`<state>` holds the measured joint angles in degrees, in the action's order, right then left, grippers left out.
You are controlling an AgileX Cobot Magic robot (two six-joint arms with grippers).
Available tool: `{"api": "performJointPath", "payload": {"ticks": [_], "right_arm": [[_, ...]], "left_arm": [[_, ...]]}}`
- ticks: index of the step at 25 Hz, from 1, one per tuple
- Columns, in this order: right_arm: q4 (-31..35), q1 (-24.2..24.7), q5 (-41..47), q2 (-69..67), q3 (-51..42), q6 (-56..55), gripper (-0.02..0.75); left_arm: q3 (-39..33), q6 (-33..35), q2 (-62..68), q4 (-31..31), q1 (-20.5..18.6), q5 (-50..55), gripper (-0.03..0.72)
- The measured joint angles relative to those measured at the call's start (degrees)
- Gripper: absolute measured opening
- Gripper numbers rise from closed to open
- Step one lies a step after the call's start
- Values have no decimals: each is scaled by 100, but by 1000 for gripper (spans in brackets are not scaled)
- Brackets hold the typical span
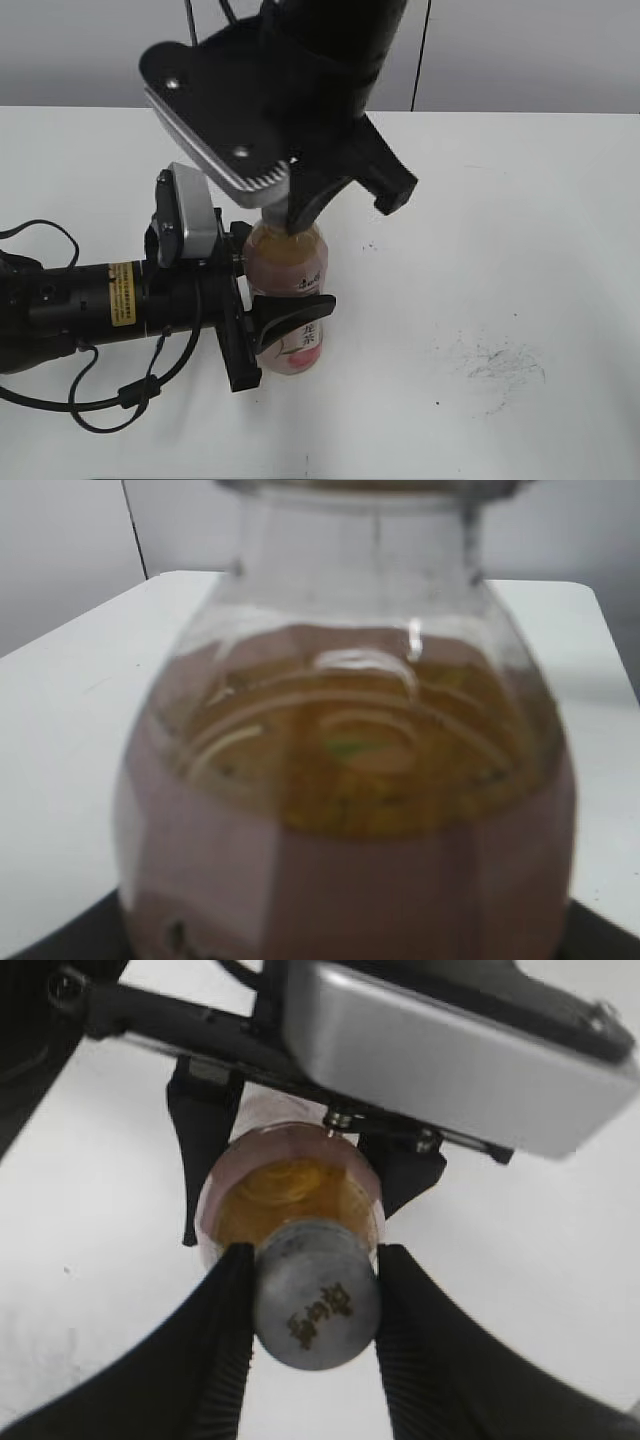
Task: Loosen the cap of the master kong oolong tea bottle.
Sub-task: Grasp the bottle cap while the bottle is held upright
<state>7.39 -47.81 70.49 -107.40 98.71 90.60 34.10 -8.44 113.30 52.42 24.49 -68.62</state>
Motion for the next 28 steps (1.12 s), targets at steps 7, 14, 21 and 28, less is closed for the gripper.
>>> {"api": "performJointPath", "payload": {"ticks": [7,14,21,28], "right_arm": [[106,17,69,-30,65,4327,277],[106,17,69,-37,86,5848,277],[52,-8,-36,-37,93,2261,506],[-445,-8,-157,-37,93,-2566,564]], "left_arm": [[0,17,0,6,0,-7,400],[0,0,0,-5,0,-7,400],[0,-52,0,-69,0,10,398],[0,-59,0,-71,0,10,398]]}}
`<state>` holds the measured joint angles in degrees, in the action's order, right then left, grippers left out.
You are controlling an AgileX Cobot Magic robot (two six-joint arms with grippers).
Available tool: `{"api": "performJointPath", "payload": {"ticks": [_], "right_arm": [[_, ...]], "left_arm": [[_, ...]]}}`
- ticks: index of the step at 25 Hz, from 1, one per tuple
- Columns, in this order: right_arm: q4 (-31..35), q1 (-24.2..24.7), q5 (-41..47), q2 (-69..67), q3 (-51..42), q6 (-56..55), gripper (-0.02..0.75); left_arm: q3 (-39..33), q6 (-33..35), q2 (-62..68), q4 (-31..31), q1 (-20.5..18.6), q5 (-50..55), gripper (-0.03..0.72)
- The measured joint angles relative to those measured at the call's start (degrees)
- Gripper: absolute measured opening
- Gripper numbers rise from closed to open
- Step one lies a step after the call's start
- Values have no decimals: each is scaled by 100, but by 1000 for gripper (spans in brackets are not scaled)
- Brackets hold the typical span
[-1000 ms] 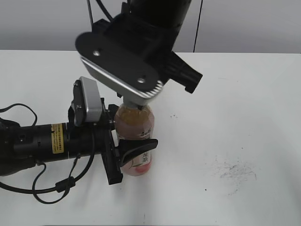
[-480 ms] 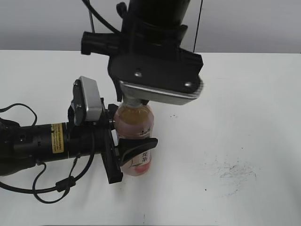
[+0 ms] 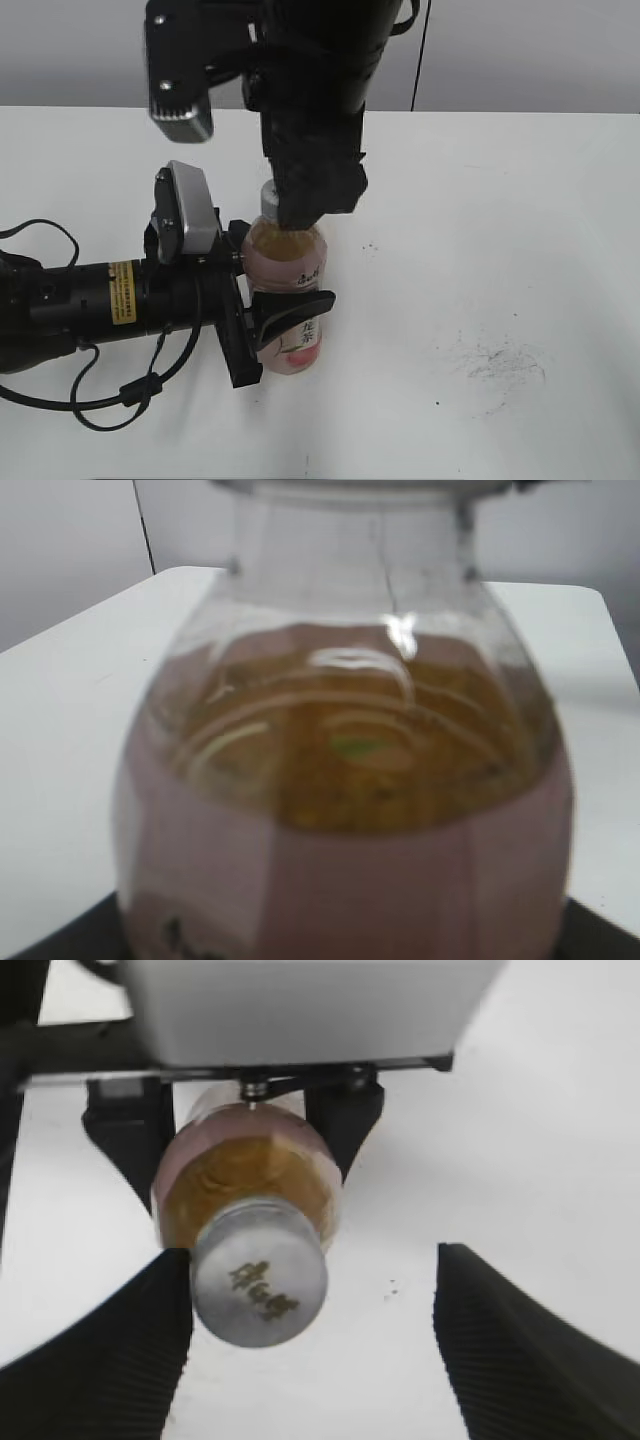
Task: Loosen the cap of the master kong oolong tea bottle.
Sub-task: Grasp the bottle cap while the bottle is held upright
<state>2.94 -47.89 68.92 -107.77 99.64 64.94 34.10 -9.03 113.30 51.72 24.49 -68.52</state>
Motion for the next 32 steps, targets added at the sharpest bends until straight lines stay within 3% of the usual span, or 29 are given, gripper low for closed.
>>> {"api": "performJointPath", "payload": {"ticks": [9,16,21,30,32], "right_arm": [[92,0,-164,-5,0,-4088,550],[113,0,-70,-5,0,-6654,503],[119,0,64,-5,0,-7301,486],[337,0,85,-16,0,-7320,349],[337,0,91,-21,0,-7158,283]], "left_arm": [[0,-19,0,-12,0,4,398],[0,-19,0,-12,0,4,398],[0,-19,0,-12,0,4,398],[0,-19,0,-16,0,4,398],[0,-19,0,-23,0,4,398]]}}
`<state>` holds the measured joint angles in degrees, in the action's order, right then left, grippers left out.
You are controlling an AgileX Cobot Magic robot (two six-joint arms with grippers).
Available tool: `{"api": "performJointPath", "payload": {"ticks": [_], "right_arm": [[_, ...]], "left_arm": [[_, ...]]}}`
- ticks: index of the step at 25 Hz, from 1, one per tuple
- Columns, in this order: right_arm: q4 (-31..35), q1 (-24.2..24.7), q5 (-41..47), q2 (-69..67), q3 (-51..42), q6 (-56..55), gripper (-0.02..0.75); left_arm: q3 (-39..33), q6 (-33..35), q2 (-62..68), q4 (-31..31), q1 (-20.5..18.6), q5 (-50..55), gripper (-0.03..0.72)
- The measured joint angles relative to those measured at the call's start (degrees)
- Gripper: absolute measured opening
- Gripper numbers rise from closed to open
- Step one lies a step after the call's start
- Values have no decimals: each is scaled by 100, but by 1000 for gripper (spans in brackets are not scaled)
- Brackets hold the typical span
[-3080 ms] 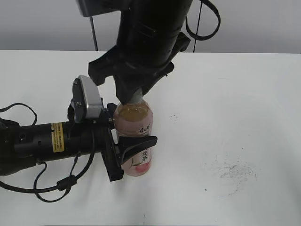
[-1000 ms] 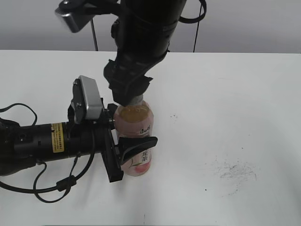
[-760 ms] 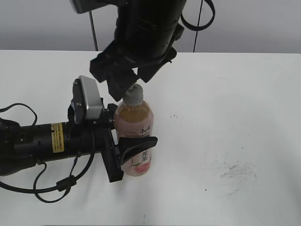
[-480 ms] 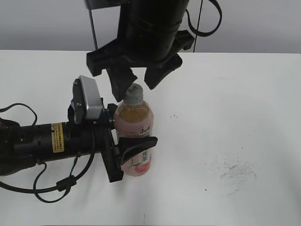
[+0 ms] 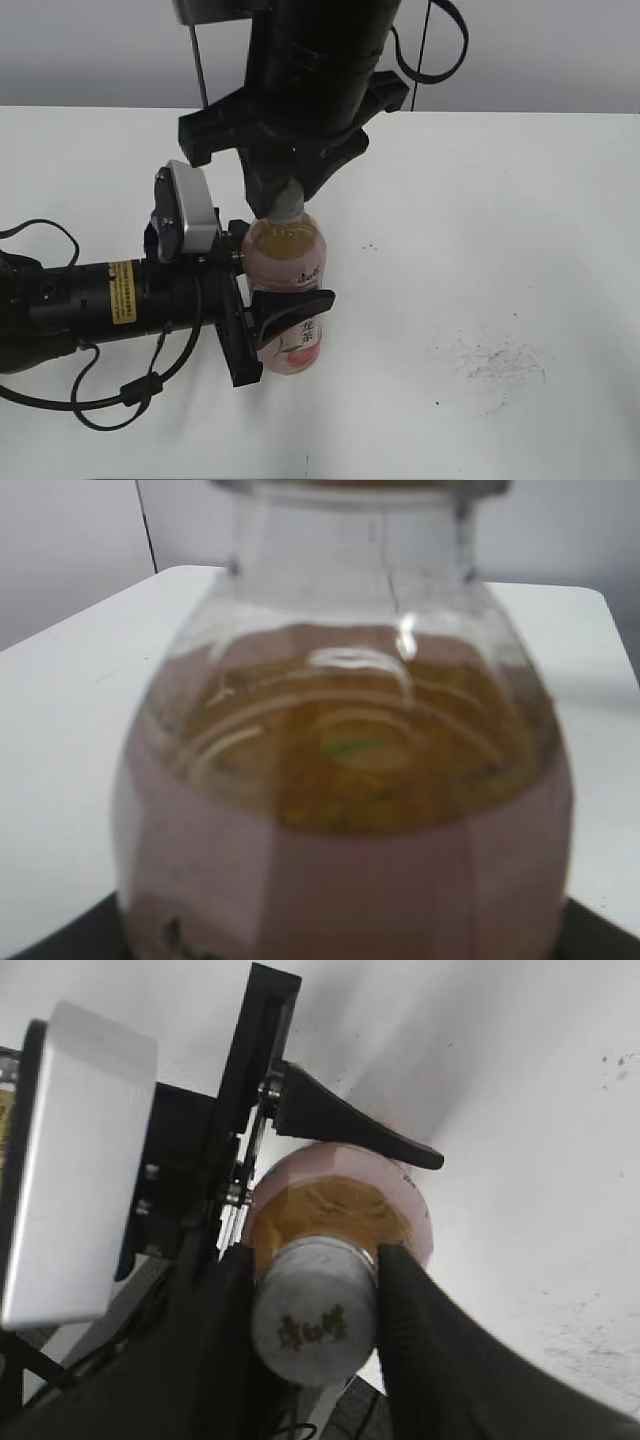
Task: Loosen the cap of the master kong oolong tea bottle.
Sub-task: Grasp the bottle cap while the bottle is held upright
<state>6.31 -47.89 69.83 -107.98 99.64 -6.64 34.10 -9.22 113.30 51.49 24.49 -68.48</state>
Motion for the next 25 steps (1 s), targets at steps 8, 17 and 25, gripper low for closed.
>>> {"api": "performJointPath", "payload": {"ticks": [8,17,25], "right_arm": [[23,0,0,0,0,2790,280],[67,0,37,0,0,8236,278],[74,0,66,0,11,13211,279]], "left_arm": [[0,-11,0,-11,0,8,398],[0,6,0,0,0,3,398],[0,1,0,-30,0,8,396]]}}
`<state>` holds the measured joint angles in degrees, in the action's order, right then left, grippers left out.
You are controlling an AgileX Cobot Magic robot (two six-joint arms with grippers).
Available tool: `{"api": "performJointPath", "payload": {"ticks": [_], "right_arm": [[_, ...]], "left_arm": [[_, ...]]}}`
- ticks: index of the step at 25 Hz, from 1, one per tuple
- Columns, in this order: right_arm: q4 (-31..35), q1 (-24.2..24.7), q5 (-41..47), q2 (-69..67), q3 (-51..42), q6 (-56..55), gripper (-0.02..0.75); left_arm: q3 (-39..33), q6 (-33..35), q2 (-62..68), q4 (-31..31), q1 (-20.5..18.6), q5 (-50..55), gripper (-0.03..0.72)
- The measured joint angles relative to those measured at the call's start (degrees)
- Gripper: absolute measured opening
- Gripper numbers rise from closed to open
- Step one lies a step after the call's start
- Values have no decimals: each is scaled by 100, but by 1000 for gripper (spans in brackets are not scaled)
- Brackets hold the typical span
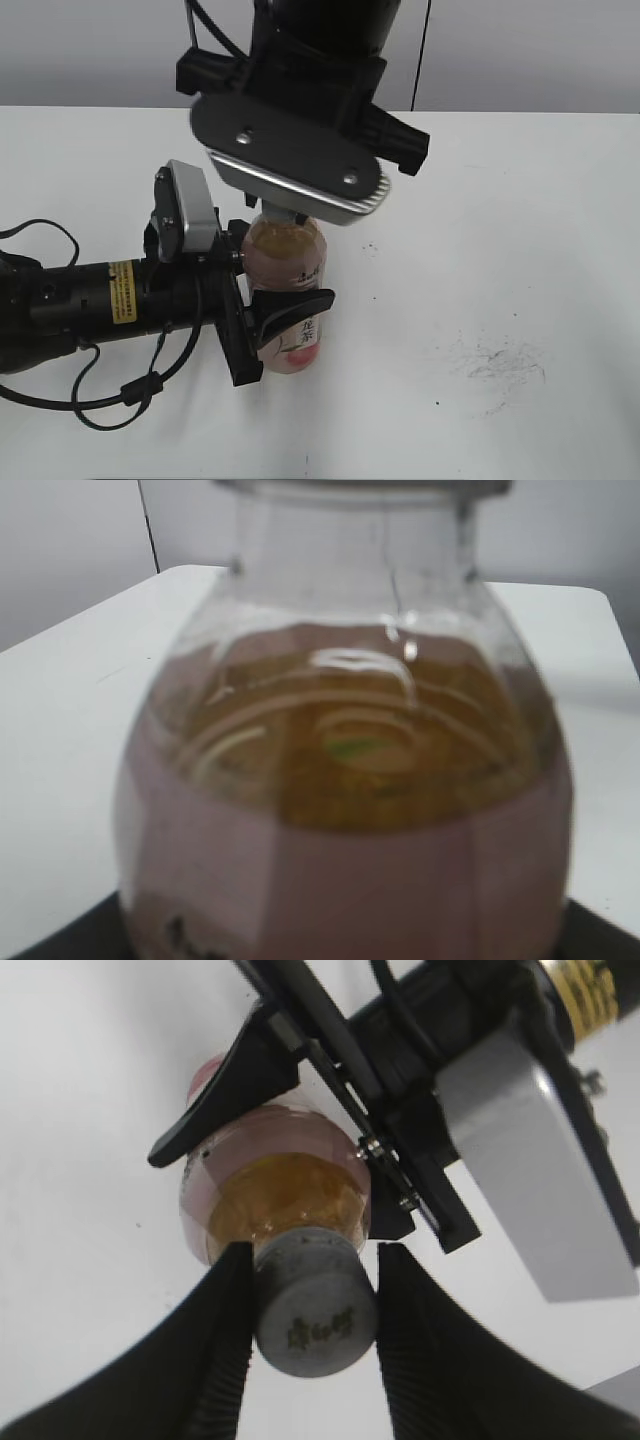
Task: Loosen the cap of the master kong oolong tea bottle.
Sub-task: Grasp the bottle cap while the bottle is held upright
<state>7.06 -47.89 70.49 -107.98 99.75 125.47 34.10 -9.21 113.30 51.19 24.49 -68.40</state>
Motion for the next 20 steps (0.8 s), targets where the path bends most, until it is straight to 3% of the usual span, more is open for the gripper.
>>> {"api": "performJointPath", "payload": {"ticks": [3,6,8,13,15,20], "right_arm": [[-4,0,0,0,2,922,279],[-4,0,0,5,2,689,280],[-6,0,0,5,2,-313,316],[-82,0,-37,5,2,-3565,573],[-131,0,-37,5,2,-4976,589],[-135,0,-37,5,2,-7656,539]], "left_arm": [[0,0,0,-5,0,4,396],[0,-5,0,-9,0,4,396],[0,-5,0,-9,0,4,396],[0,-12,0,-9,0,4,396],[0,-12,0,-9,0,4,396],[0,-12,0,-9,0,4,396]]}}
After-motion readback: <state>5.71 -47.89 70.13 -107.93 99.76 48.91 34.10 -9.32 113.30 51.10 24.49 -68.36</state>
